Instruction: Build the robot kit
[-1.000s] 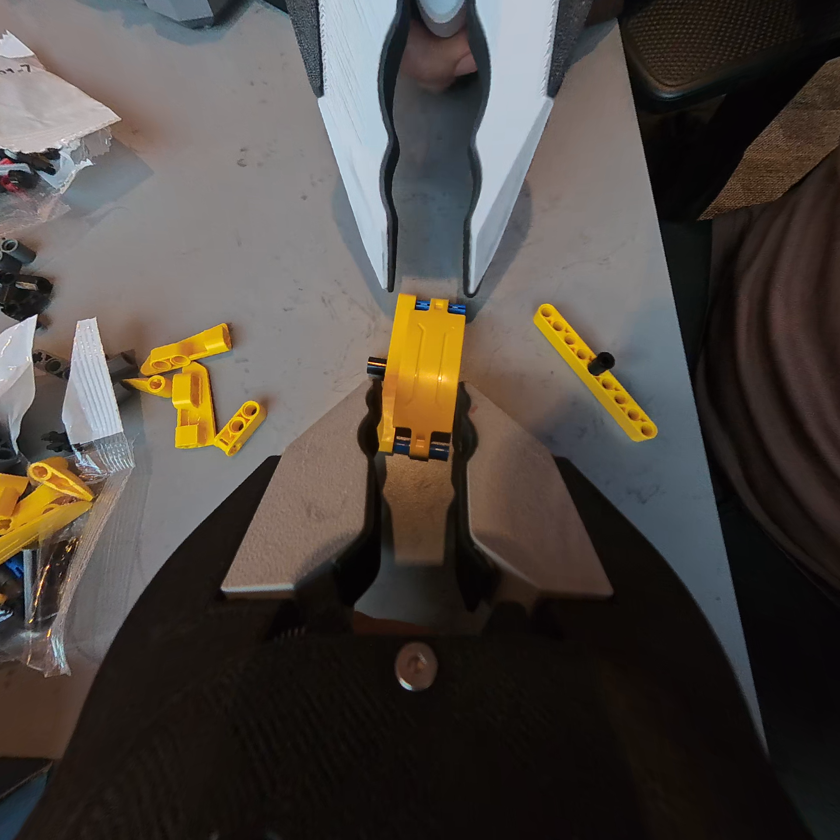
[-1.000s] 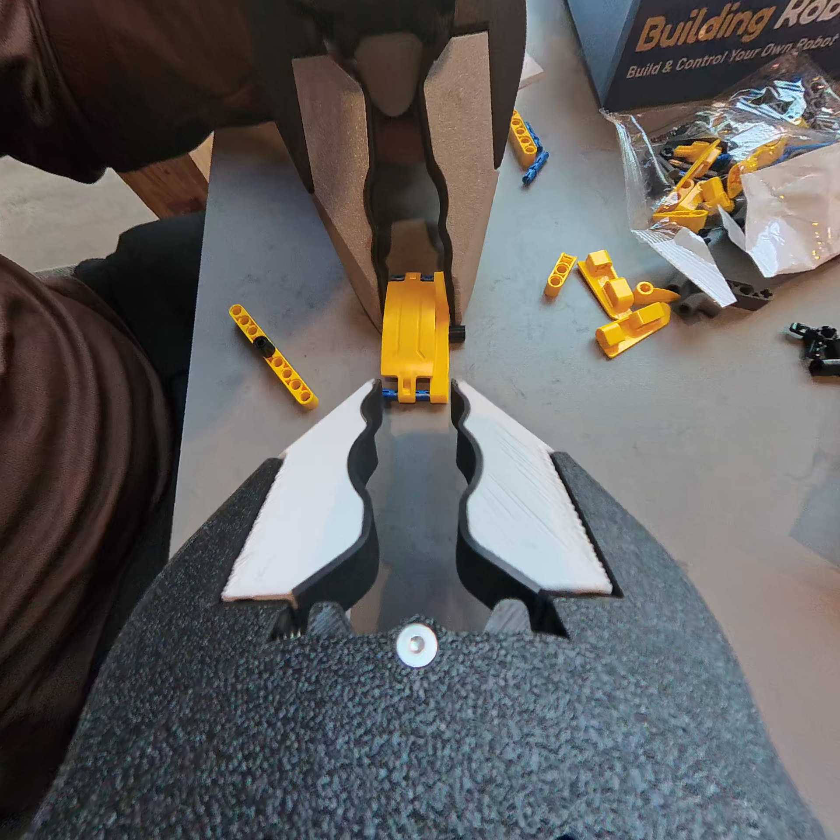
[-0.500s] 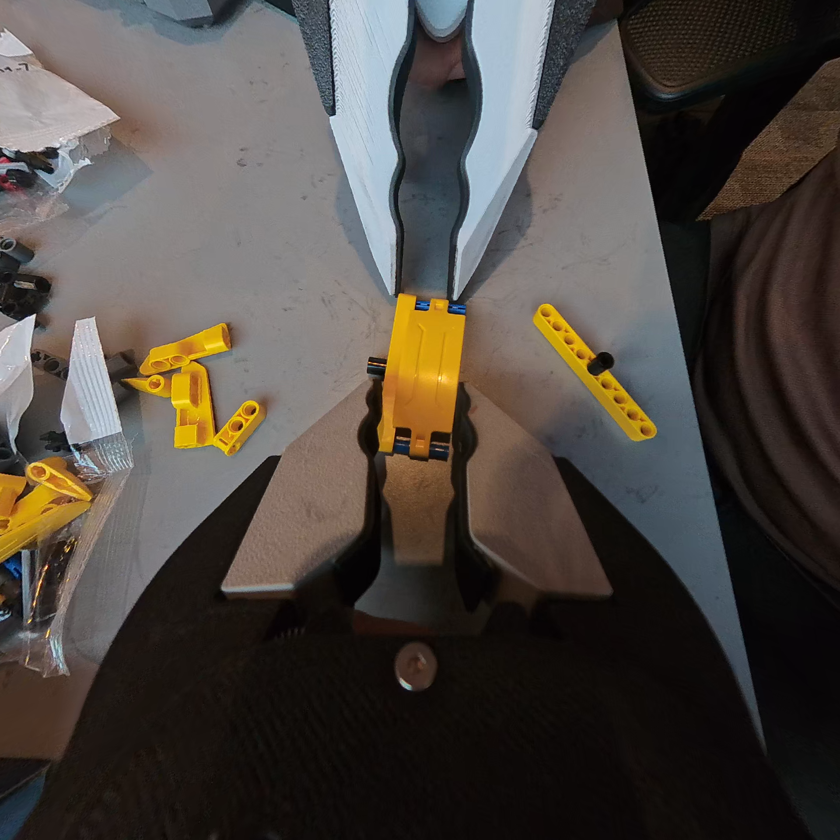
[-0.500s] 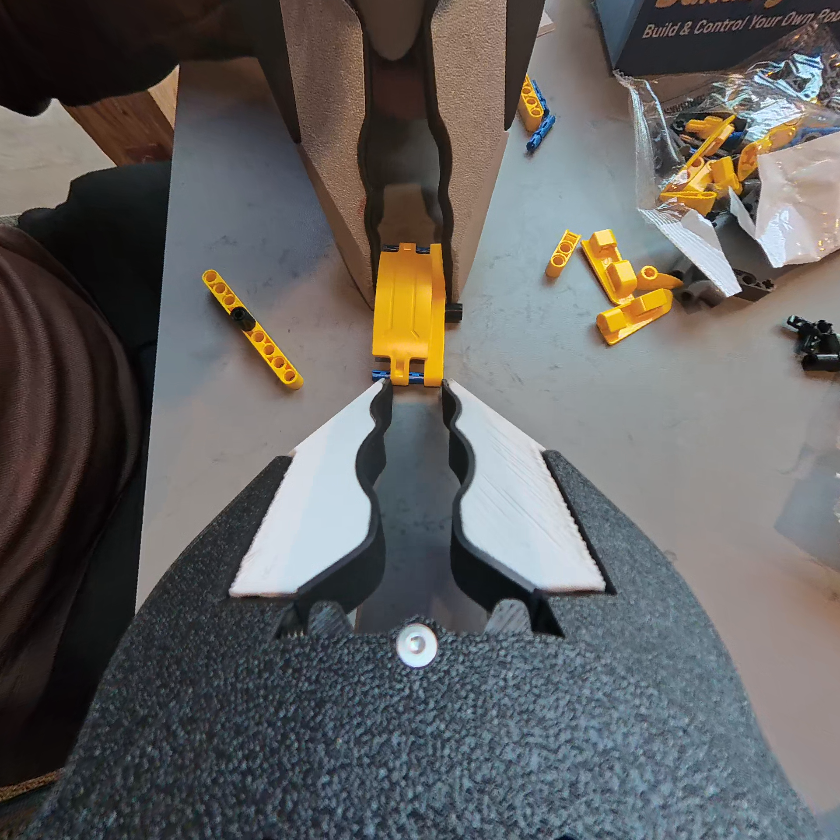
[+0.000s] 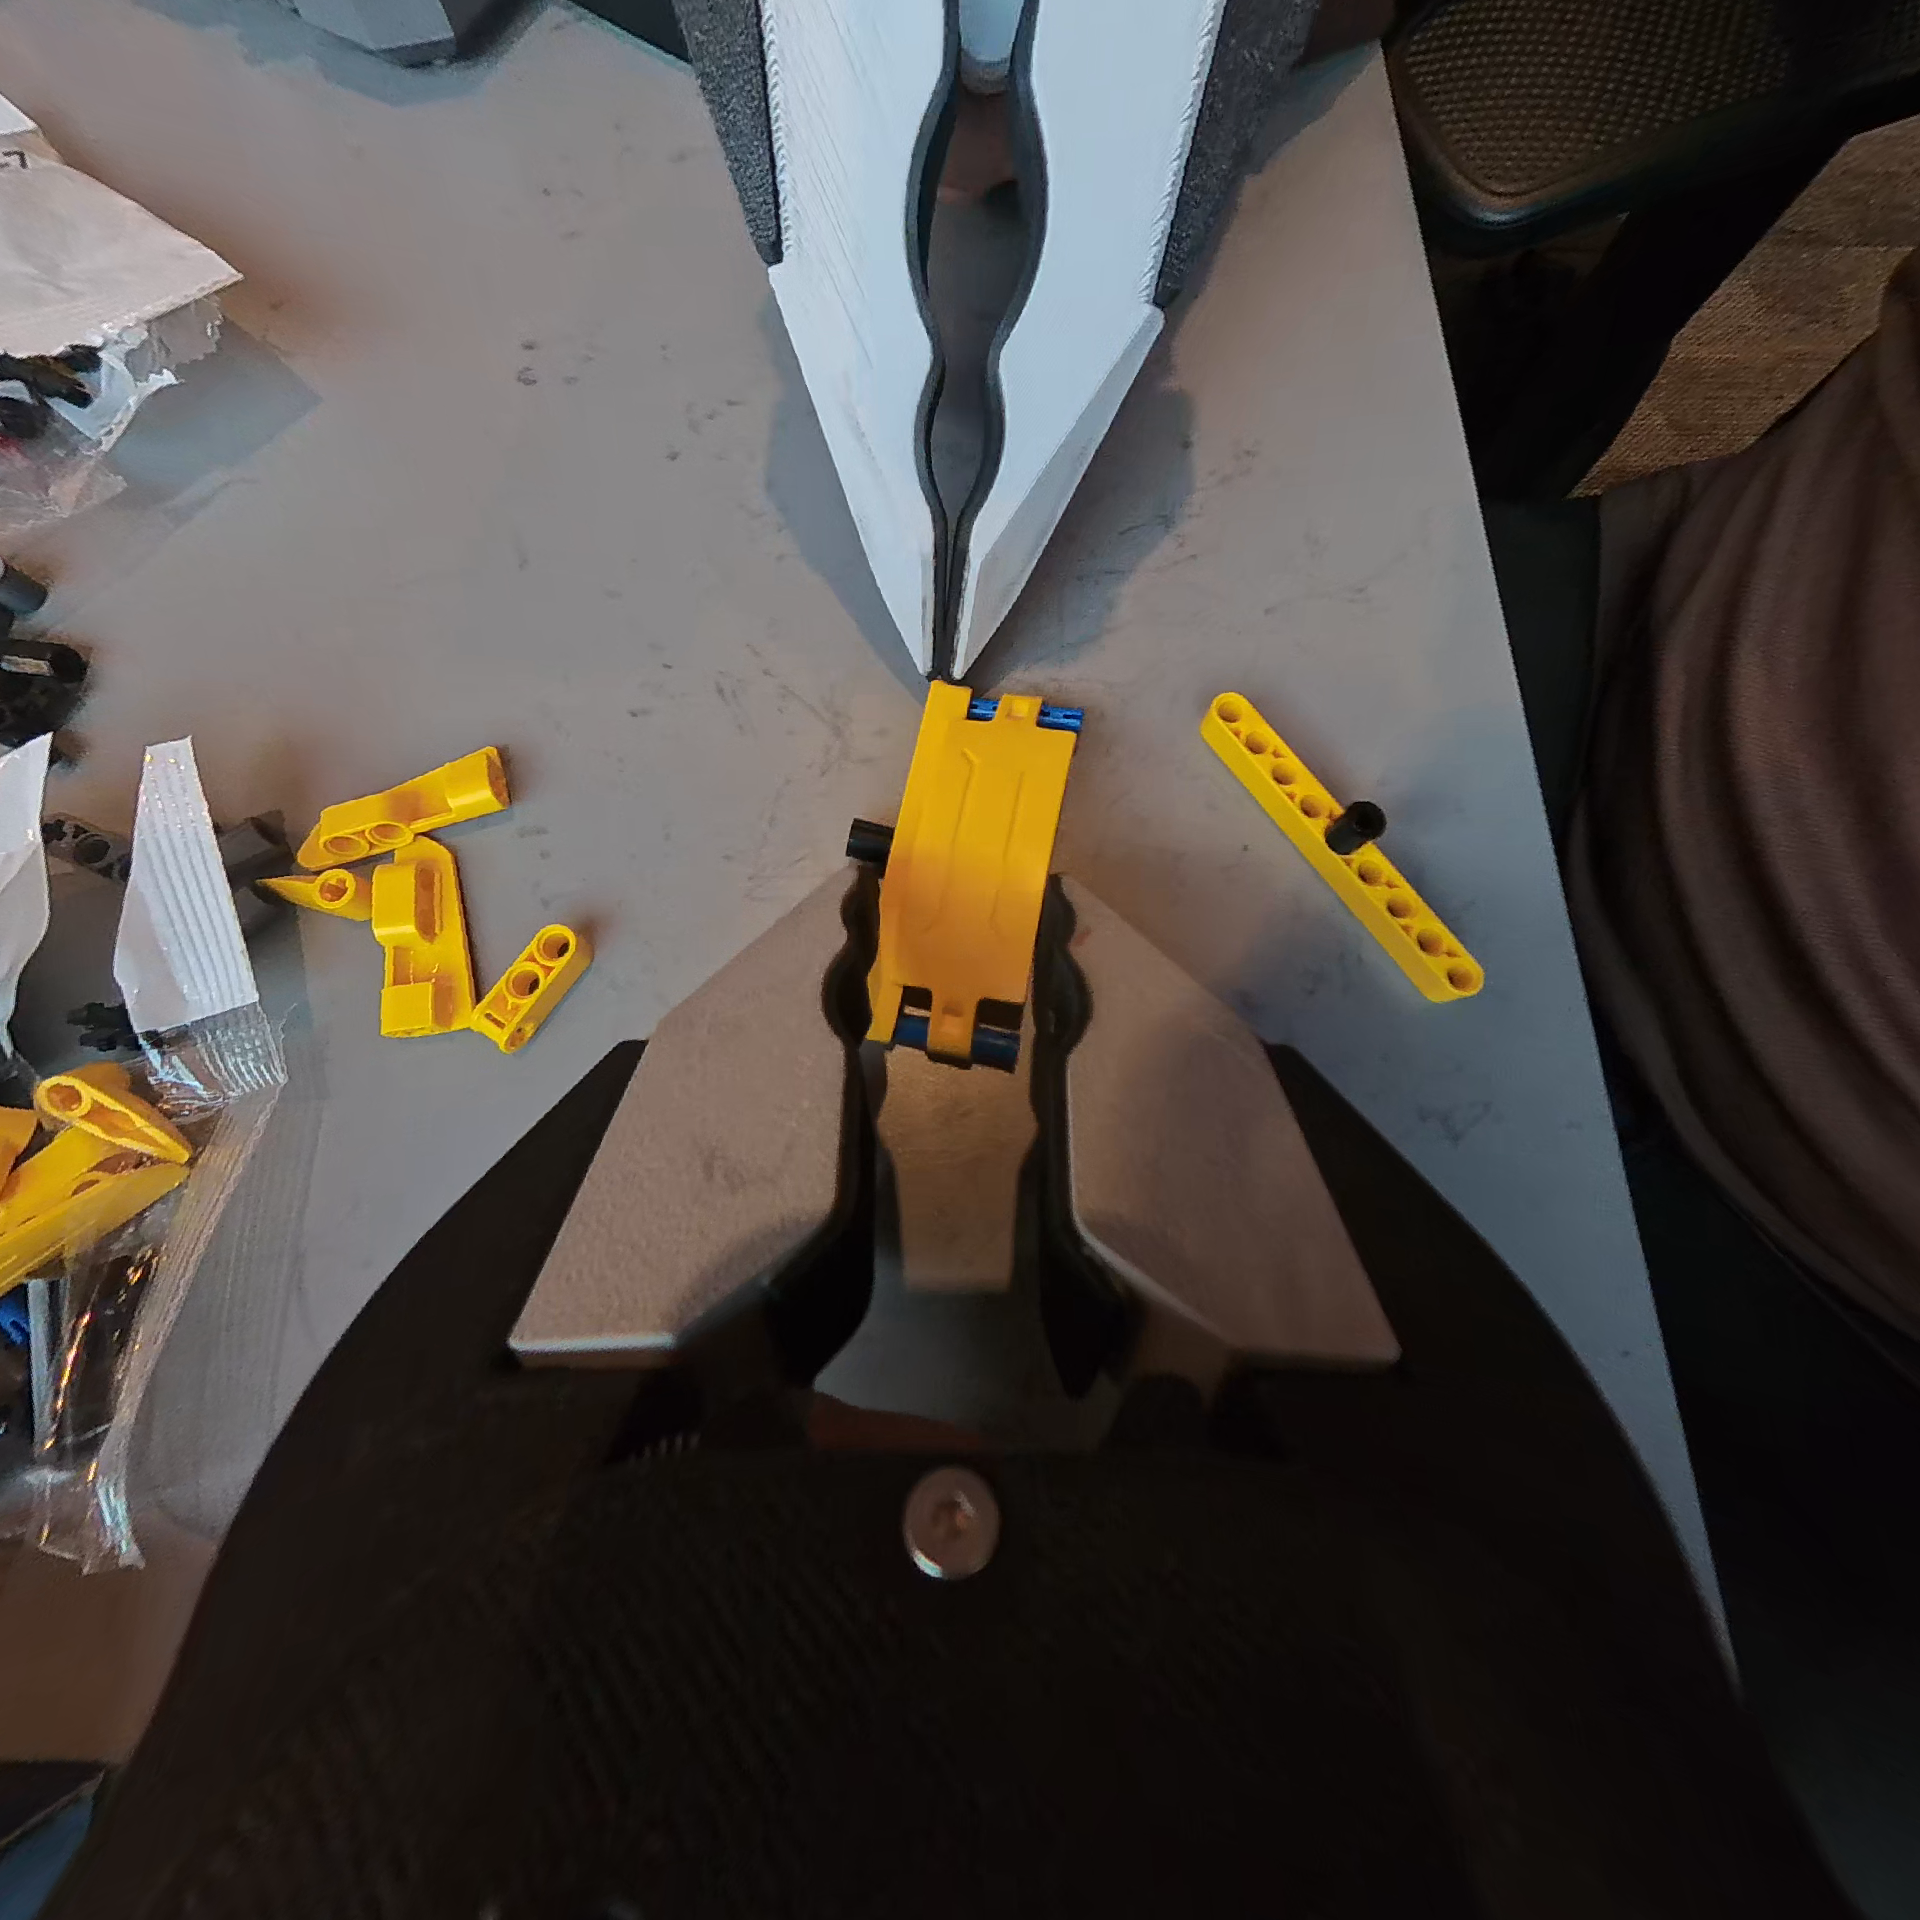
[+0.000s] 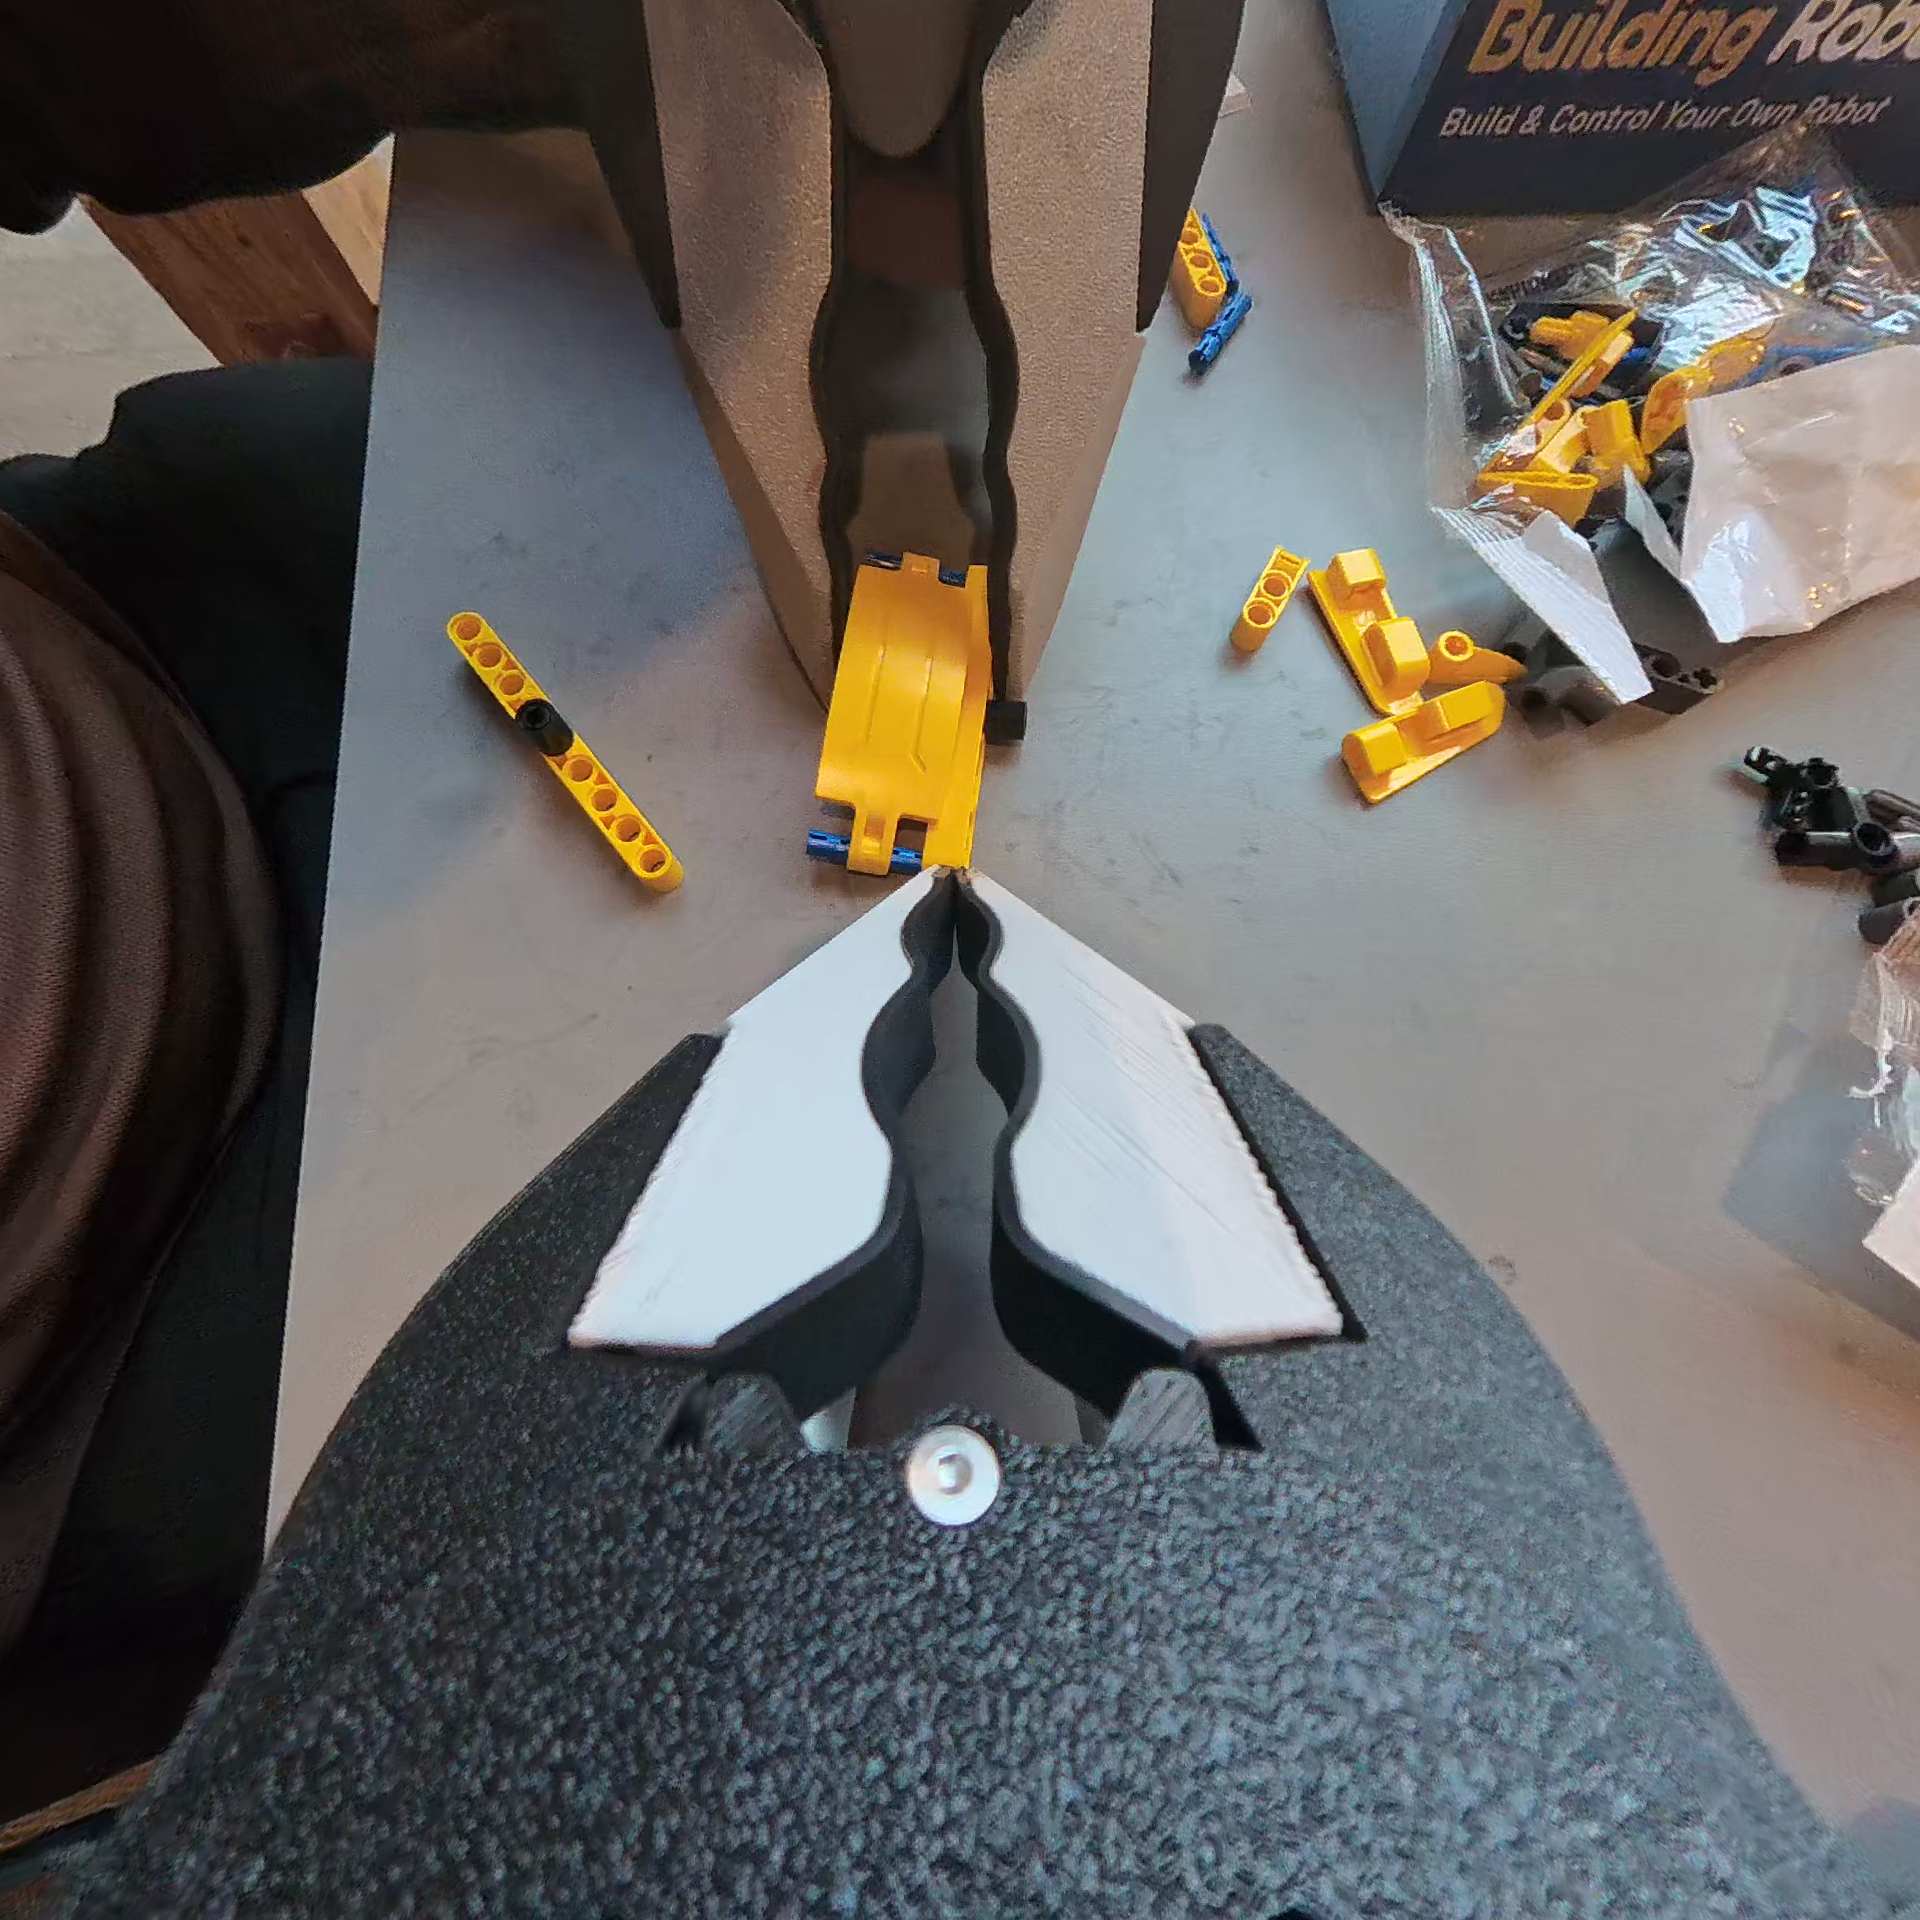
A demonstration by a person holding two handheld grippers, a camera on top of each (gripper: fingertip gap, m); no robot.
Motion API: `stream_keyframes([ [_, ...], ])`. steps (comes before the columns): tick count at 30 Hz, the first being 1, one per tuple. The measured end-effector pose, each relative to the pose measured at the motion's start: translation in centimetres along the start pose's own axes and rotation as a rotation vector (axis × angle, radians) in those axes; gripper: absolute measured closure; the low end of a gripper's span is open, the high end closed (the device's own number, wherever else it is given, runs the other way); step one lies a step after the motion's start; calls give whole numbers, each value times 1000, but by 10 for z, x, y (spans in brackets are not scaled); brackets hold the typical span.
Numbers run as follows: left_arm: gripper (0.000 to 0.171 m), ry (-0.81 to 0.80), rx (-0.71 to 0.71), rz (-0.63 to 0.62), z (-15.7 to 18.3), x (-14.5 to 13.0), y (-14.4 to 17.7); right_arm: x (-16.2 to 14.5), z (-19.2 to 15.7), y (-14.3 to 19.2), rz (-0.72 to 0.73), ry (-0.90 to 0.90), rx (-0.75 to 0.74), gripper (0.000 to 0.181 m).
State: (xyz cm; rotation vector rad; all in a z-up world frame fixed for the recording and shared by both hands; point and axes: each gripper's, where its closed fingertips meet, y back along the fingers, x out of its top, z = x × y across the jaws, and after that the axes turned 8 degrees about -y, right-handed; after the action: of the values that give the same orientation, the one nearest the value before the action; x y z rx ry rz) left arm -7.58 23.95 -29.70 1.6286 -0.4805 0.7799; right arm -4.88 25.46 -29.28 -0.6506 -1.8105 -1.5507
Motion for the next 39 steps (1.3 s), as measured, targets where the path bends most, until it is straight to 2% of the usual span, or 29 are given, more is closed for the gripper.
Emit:
stream_keyframes([
  [5,143,-2,4,0,0,0,0,1,2,1,3,-84,51,178],
  [7,143,-3,5,0,0,0,0,4,2,3,19,-99,64,157],
  [11,143,-5,5,0,0,0,0,1,-5,1,1,-59,84,140],
  [19,143,-3,4,0,0,0,0,-1,-15,-5,-35,-37,97,136],
  [24,143,1,9,-1,-1,0,0,0,-11,-6,-33,-74,89,149],
  [27,143,1,10,-1,-1,0,0,0,-11,-6,-33,-73,85,150],
  [39,142,-30,6,-3,4,2,-1,0,-13,-5,-29,-80,105,139],
])
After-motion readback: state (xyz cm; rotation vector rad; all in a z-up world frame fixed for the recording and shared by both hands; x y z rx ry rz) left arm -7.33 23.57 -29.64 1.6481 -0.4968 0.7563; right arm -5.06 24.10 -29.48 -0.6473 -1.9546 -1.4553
